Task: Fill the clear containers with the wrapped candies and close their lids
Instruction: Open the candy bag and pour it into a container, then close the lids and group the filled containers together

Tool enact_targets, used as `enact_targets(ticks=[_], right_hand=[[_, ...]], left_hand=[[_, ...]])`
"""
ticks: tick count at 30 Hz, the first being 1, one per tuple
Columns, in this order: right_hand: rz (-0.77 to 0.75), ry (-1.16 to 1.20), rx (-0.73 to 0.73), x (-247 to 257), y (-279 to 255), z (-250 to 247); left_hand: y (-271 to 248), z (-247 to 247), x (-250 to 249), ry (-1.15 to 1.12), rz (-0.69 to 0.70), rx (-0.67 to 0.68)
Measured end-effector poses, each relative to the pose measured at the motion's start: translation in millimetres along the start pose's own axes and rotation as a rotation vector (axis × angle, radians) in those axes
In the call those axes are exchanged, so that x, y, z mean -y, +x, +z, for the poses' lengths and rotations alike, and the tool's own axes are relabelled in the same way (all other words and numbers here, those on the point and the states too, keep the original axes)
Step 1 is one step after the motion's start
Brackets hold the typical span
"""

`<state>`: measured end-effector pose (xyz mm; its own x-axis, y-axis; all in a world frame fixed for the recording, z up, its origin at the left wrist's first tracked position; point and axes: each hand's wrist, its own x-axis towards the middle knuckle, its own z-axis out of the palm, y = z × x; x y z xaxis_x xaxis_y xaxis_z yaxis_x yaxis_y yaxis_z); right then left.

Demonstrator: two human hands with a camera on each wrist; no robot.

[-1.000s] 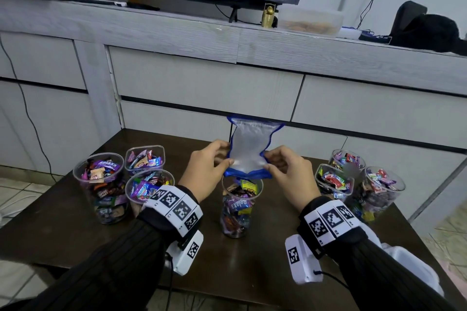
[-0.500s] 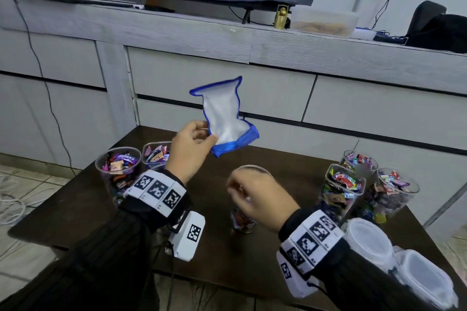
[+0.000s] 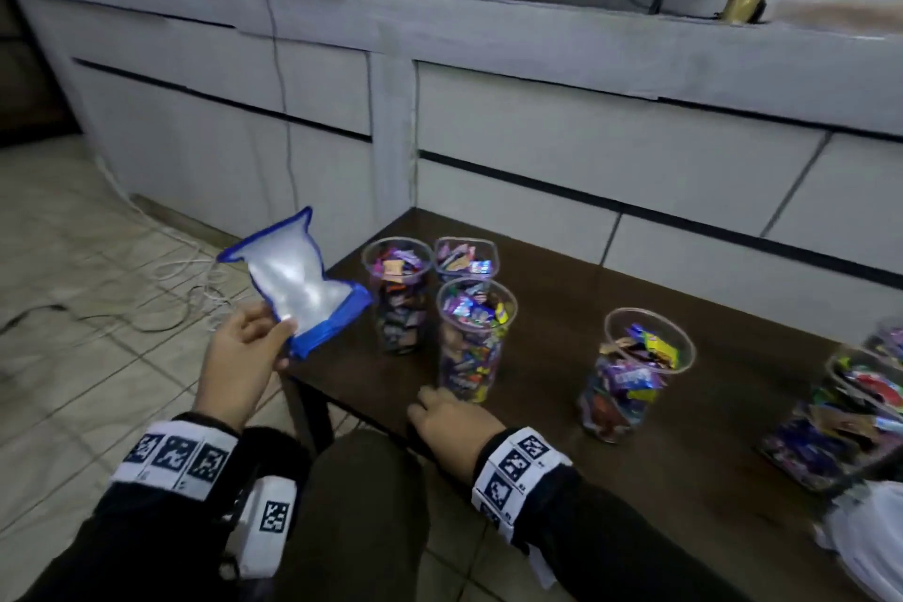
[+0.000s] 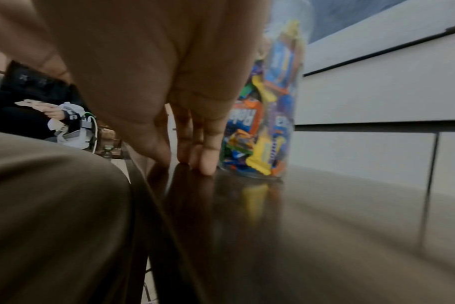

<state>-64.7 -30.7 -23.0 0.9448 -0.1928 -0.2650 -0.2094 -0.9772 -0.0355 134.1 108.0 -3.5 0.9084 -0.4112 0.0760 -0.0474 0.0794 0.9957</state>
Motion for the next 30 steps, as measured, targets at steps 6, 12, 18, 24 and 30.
enact_targets(ticks=[6, 12, 18, 24, 30], right_hand=[[0.057, -0.064, 0.084, 8.2, 32.9, -5.9], [0.038, -0.098, 0.037, 5.8, 41.7, -2.5], [0.037, -0.106, 0.044, 4.4, 39.7, -3.7], [0.029, -0.103, 0.024, 2.8, 29.5, -4.1], [-0.015, -0.036, -0.003, -14.7, -8.0, 4.9]], left_hand=[[-5.0, -96.1, 70.8, 0.448, -0.186, -0.121], [-18.8, -146.6, 127.0, 1.005, -0.419, 0.010], [-27.9, -153.0, 165.5, 1.138, -0.503, 0.143], [-20.0, -132.2, 154.1, 1.021, -0.378, 0.107], [-6.6, -73.4, 76.0, 0.387, 0.088, 0.014]])
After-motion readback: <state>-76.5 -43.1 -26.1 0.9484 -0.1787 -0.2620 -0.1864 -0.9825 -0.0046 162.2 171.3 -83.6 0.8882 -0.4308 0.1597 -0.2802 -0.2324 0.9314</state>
